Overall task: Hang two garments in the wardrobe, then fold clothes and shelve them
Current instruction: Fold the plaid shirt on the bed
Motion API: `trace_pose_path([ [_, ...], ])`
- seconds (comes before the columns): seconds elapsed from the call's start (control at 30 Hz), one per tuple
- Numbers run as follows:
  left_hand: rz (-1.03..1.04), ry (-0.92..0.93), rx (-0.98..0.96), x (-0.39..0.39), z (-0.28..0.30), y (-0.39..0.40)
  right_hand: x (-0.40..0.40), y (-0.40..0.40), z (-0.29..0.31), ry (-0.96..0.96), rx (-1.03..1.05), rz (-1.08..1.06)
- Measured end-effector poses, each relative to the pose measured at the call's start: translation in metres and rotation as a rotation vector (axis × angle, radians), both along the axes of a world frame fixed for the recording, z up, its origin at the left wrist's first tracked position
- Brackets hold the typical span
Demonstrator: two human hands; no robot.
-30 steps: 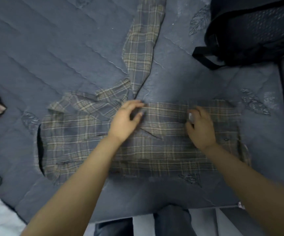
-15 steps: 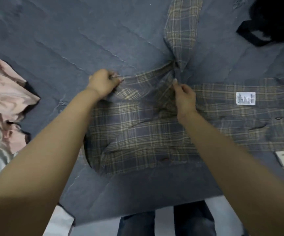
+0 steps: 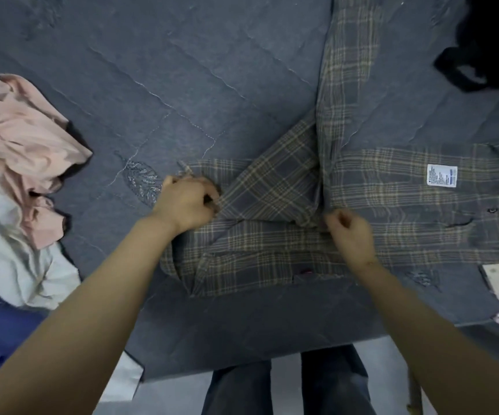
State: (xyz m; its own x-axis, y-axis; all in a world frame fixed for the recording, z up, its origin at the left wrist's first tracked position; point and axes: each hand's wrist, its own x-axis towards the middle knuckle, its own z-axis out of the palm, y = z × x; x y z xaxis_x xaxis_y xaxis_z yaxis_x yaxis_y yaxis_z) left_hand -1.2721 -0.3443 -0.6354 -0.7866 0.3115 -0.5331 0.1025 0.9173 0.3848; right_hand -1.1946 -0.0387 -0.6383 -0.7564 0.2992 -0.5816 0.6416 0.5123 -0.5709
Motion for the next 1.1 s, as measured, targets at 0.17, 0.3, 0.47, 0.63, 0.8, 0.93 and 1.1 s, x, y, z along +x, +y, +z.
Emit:
trace_pose_path([
  [0.17, 0.371, 0.152, 0.122, -0.034, 0.0, -0.02, -0.037, -0.007, 0.004, 0.159, 0.077, 0.006],
  [0.3, 0.484, -0.239, 0.26, -0.044, -0.018, -0.026, -0.054, -0.021, -0.015, -0.029, -0.034, -0.228],
  [0.47, 0.52, -0.068, 0.183, -0.044, -0.023, -0.037, -0.039, -0.026, -0.018, -0.045, -0.092, -0.321],
  [0.63, 0.351, 0.175, -0.011, -0.043, -0.016, -0.006, -0.059, -0.007, -0.014, -0.095, -0.102, -0.289],
  [0.8, 0.304, -0.063, 0.238, -0.031, -0.014, 0.058, -0.114, 0.001, -0.013, 0.011, 0.184, 0.087],
  [0.93, 0.458, -0.038, 0.361, -0.012, -0.02, 0.081, -0.13, -0.005, -0.021, 0.008, 0.473, 0.391],
  [1.1, 0.561, -0.228, 0.731, -0.004, 0.006, 0.066, -0.087, 0.009, 0.008, 0.397, -0.212, -0.307],
])
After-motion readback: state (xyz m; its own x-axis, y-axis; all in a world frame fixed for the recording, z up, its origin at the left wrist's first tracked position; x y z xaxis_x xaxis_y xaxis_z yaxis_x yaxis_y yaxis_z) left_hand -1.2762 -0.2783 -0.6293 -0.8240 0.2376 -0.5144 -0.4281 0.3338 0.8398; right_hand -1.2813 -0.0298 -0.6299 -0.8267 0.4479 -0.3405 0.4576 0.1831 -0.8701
